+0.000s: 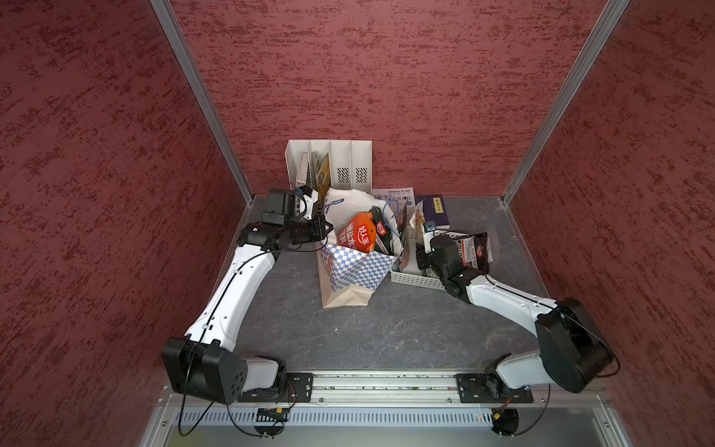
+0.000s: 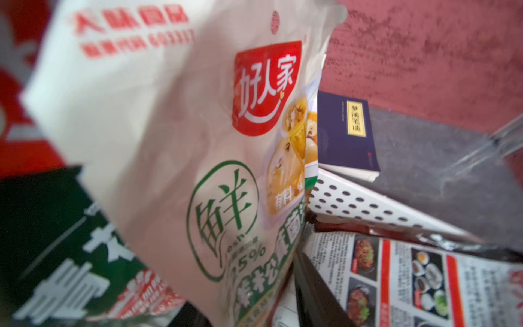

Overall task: Place the condiment packets inside the bag
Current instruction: Pick up the condiment packet from the storage box.

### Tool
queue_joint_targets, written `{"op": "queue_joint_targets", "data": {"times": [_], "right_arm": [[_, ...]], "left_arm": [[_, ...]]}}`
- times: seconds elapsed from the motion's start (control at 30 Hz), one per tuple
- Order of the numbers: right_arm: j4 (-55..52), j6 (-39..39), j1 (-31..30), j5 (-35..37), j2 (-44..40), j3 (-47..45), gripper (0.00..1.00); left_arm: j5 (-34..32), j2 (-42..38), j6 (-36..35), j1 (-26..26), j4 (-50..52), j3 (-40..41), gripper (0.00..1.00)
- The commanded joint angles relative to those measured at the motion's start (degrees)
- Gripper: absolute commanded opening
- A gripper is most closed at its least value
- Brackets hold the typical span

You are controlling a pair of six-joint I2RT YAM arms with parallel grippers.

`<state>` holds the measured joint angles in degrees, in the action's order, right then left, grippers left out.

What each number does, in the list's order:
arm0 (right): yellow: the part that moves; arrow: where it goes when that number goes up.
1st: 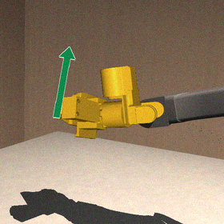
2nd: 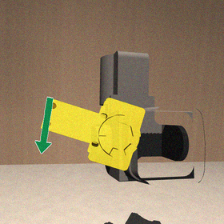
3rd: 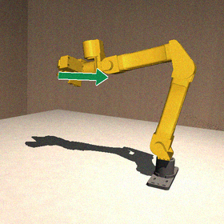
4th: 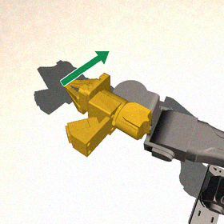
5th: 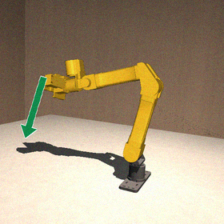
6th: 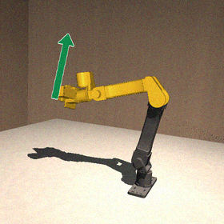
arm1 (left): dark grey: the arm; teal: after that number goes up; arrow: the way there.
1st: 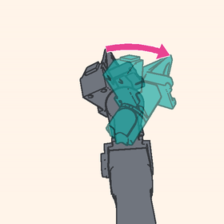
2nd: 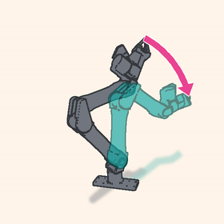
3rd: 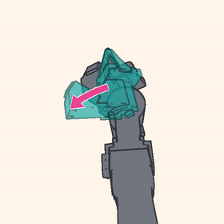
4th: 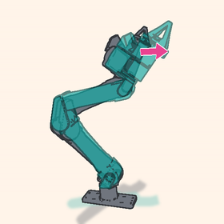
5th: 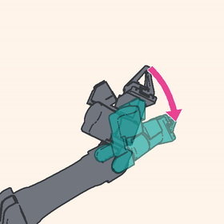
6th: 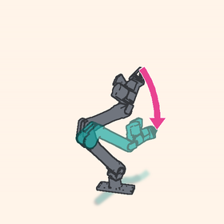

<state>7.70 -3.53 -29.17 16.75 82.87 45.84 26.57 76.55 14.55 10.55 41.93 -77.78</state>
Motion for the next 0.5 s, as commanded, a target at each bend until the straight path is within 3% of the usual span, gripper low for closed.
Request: {"op": "queue_joint_targets", "data": {"times": [0.0,0.07,0.27,0.47], "right_arm": [[-6.1,-6.0,0.6,4.9,-0.5,2.5,0.17],[-8.7,-7.7,0.6,5.8,-2.7,3.0,0.01],[-14.3,-10.0,0.5,6.7,-14.0,2.9,0.0],[-15.3,-2.9,-4.0,1.4,-25.5,8.3,0.0]], "left_arm": [[0.4,-1.9,-1.1,-0.2,-3.8,0.1,0.0],[0.4,-2.0,-1.0,-0.2,-3.7,0.2,0.0],[1.2,-2.1,-0.7,-0.2,-4.4,0.4,0.0],[1.6,-2.6,-0.5,-0.2,-4.9,0.6,0.0]]}}
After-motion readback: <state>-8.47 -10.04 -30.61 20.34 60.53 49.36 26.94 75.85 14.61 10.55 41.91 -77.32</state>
